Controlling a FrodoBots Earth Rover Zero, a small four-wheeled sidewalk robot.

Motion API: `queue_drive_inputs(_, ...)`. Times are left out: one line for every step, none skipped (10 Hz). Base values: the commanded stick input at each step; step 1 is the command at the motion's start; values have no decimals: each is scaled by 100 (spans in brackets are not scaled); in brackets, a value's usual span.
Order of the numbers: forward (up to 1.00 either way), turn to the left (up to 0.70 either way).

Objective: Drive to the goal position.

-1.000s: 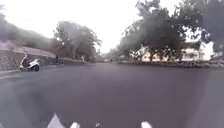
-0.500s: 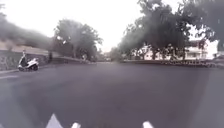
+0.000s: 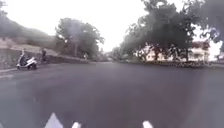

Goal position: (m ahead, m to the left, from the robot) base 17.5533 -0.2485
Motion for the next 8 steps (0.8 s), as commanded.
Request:
queue_drive_inputs(62, 0)
queue_drive_inputs(55, 0)
queue_drive_inputs(50, 0)
queue_drive_inputs(50, 0)
queue_drive_inputs(50, 0)
queue_drive_inputs(50, 0)
queue_drive_inputs(50, 0)
queue_drive_inputs(50, 0)
